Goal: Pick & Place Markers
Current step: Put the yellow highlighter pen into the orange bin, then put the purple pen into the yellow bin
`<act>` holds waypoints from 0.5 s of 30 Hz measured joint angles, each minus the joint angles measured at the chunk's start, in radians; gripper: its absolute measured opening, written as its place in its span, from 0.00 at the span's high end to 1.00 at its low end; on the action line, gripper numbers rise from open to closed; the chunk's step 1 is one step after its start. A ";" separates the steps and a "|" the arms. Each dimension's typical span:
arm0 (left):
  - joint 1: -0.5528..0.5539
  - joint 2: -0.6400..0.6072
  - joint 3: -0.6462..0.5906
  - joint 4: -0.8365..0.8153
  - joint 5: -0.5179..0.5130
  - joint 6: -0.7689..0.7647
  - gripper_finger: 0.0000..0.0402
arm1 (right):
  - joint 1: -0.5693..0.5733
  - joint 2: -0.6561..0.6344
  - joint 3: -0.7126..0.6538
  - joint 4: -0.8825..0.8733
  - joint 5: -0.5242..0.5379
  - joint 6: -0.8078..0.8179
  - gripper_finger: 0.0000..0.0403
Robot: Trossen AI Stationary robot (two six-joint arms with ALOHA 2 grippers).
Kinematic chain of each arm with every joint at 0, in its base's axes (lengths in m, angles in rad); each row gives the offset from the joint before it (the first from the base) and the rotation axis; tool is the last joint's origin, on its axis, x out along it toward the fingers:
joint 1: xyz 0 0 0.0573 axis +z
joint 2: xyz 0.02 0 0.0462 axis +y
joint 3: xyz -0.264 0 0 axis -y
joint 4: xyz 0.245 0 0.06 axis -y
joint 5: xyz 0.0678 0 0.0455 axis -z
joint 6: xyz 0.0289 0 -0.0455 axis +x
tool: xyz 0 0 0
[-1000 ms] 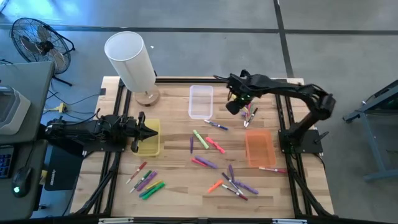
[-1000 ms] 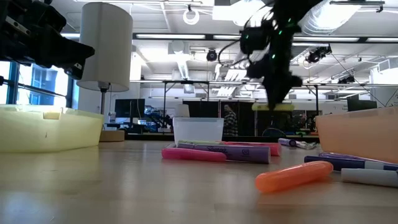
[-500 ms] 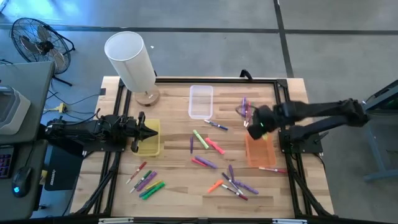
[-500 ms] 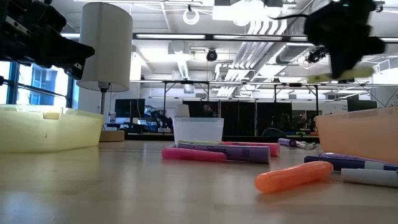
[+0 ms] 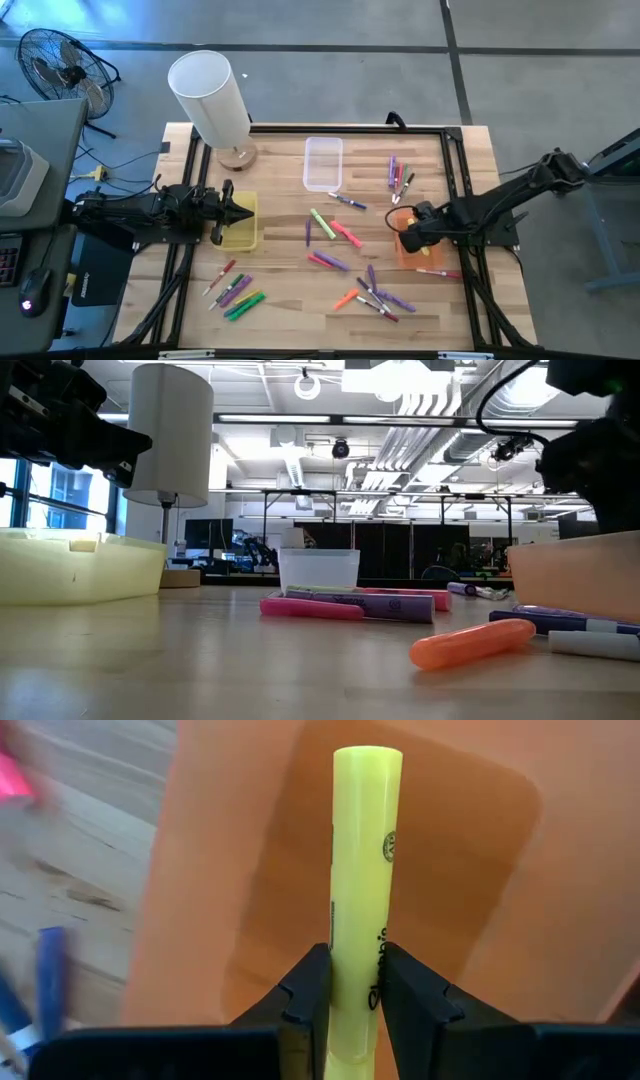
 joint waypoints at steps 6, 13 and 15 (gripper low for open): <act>0.000 0.000 0.000 0.000 0.000 0.000 1.00 | 0.007 0.006 -0.009 0.011 0.014 0.002 0.78; 0.000 0.000 0.000 0.000 0.000 0.000 1.00 | 0.006 0.006 -0.009 0.010 0.017 -0.006 0.70; 0.000 0.000 0.000 0.000 0.000 0.000 1.00 | 0.005 0.006 -0.009 0.009 0.018 -0.017 0.70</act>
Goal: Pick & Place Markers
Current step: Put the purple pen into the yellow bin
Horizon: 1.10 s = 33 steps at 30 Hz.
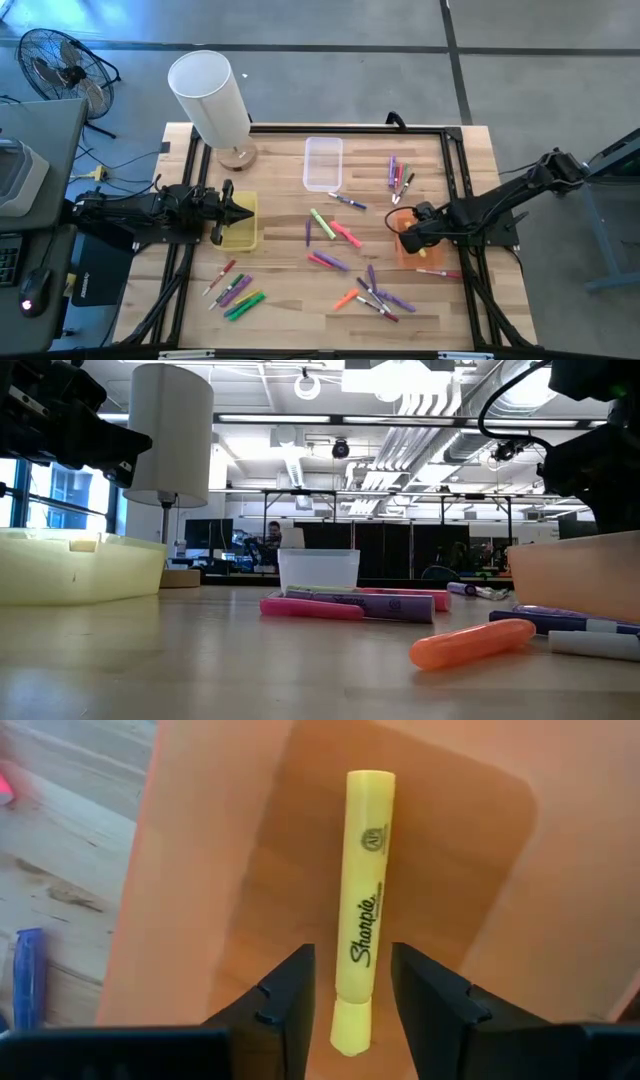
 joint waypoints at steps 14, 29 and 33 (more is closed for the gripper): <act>0.000 0.000 0.000 0.000 0.000 0.000 1.00 | 0.000 -0.051 0.001 -0.006 0.023 -0.094 0.93; 0.000 0.000 0.000 0.000 0.000 0.000 1.00 | -0.002 -0.344 0.003 -0.006 0.155 -0.268 0.99; 0.000 0.000 0.000 0.000 0.000 0.000 1.00 | -0.002 -0.400 0.003 0.002 0.218 -0.327 1.00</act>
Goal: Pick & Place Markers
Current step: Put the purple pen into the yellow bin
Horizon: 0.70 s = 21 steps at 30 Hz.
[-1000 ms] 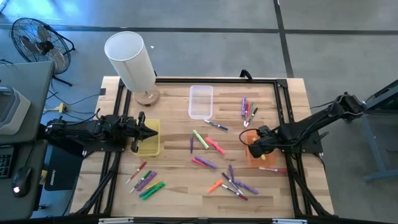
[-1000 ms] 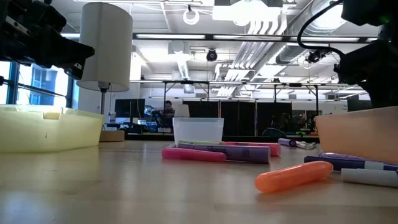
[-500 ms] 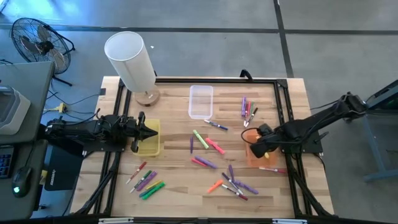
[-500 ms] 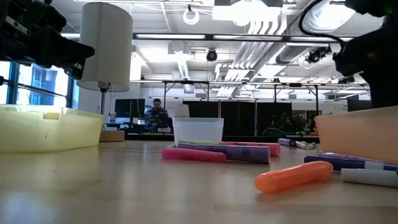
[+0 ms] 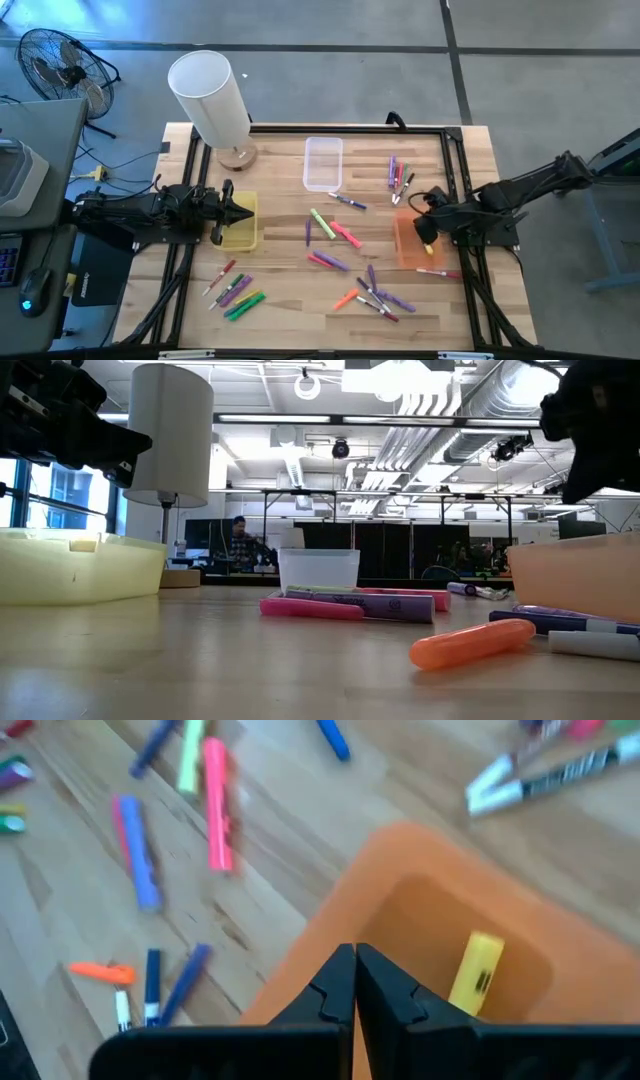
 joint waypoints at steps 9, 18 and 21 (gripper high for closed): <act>0.000 0.000 0.000 0.000 0.000 0.000 1.00 | 0.000 -0.054 0.000 0.064 0.141 -0.194 1.00; 0.000 0.000 0.011 0.011 -0.215 -0.097 1.00 | 0.000 -0.056 0.000 0.161 0.204 -0.312 1.00; 0.000 0.023 0.047 -0.017 -0.265 -0.097 1.00 | 0.000 -0.056 0.000 0.182 0.225 -0.341 1.00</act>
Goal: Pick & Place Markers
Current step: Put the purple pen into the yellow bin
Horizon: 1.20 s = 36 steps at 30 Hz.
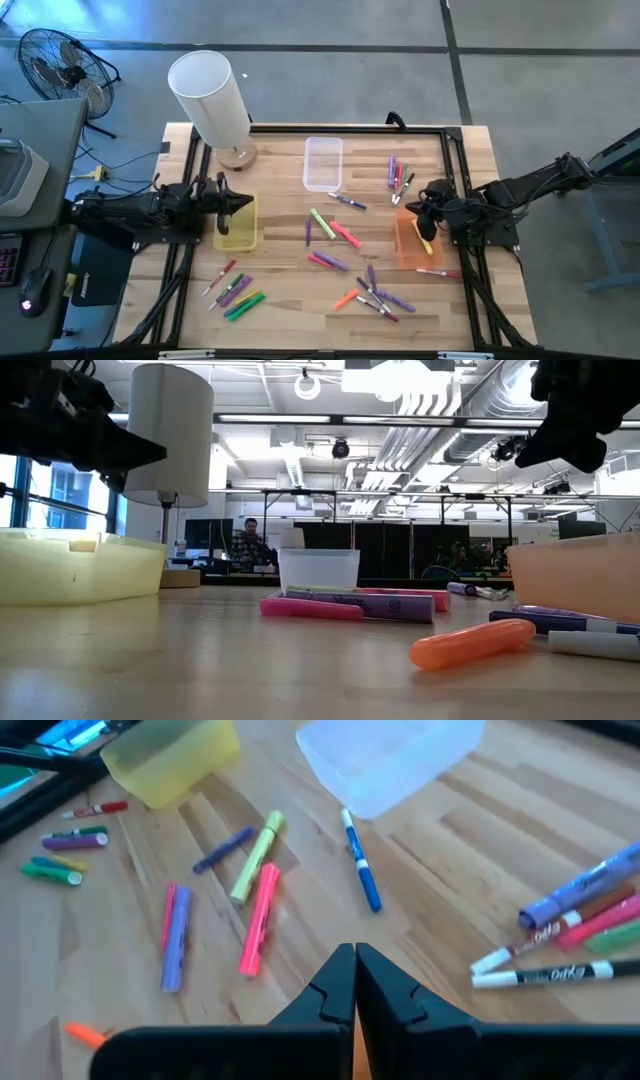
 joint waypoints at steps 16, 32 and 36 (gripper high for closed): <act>0.000 0.556 0.323 -0.048 0.015 -0.021 0.60 | 0.000 0.000 0.000 0.011 0.078 -0.024 1.00; 0.000 1.334 1.005 -0.448 0.182 0.373 0.57 | 0.000 0.001 0.000 0.011 0.104 -0.048 1.00; -0.001 1.506 1.103 -0.539 0.193 0.552 0.57 | 0.000 0.001 0.000 0.010 0.100 -0.072 1.00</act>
